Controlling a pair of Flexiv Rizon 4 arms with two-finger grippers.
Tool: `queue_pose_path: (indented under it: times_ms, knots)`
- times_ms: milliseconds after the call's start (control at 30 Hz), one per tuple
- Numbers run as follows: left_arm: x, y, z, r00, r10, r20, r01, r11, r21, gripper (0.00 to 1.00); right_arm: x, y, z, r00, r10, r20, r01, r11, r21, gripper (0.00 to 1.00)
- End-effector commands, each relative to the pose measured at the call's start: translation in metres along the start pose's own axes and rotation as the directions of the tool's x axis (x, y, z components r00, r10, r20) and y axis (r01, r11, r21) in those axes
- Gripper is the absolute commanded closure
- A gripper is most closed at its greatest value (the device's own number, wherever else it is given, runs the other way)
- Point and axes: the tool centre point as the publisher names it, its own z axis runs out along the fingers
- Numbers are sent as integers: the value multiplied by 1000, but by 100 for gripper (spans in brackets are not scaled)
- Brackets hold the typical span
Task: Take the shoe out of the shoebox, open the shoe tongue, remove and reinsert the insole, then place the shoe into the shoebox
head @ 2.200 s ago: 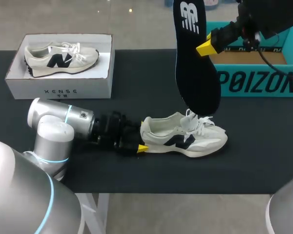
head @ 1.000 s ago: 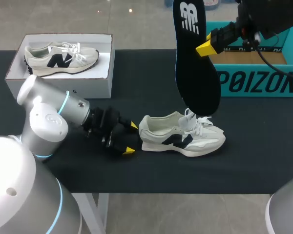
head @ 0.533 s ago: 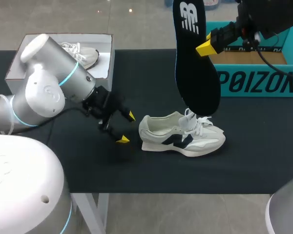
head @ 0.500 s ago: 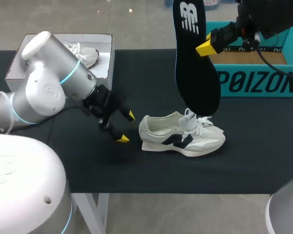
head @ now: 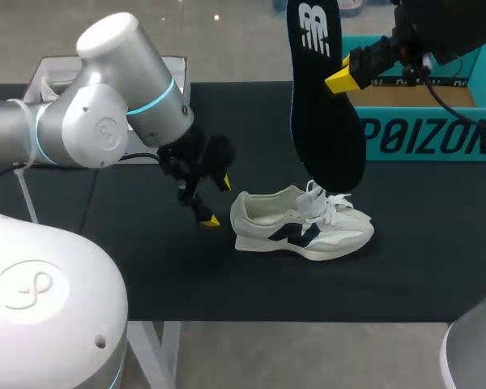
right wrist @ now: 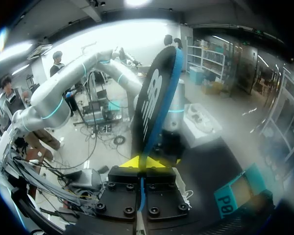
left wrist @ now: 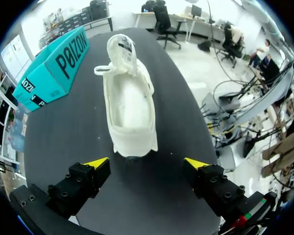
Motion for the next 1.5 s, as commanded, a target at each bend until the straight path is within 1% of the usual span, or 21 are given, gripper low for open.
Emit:
queue_pose_path:
  times_ms: [33,200,300,333,567,700,833,1200,1333,1500]
  knots:
    - [-5,-5,-3,1000,1,-5,-1,994,-105,0,-2,2,1,1000,1,-3,-1,1000,4,100]
    - [-7,-12,-9,1000,11,0,-11,992,-124,0,-2,2,1,1000,1,-3,-1,1000,4,100]
    - [-8,-16,-12,1000,19,22,-15,987,-163,0,-2,2,1,1000,1,-3,-1,1000,4,100]
    - [-8,-17,-12,1000,10,4,-9,986,-167,0,-2,2,1,1000,1,-3,-1,1000,4,100]
    - [-8,-17,-12,1000,10,4,-9,986,-167,0,-2,2,1,1000,1,-3,-1,1000,4,100]
    - [-8,-17,-12,1000,10,4,-9,986,-167,0,4,3,-11,1000,-1,30,1,1000,1,100]
    - [-8,-17,-12,1000,10,4,-9,986,-167,0,8,8,-18,999,-9,45,9,1000,4,100]
    - [-8,-17,-12,1000,10,4,-9,986,-167,0,9,9,-19,999,-11,45,11,1000,1,100]
    - [-16,-32,-16,999,33,11,-31,987,-160,0,9,9,-19,999,-11,45,11,1000,1,100]
    - [-25,-47,-19,999,49,17,-45,984,-172,0,9,9,-19,999,-11,45,11,1000,1,100]
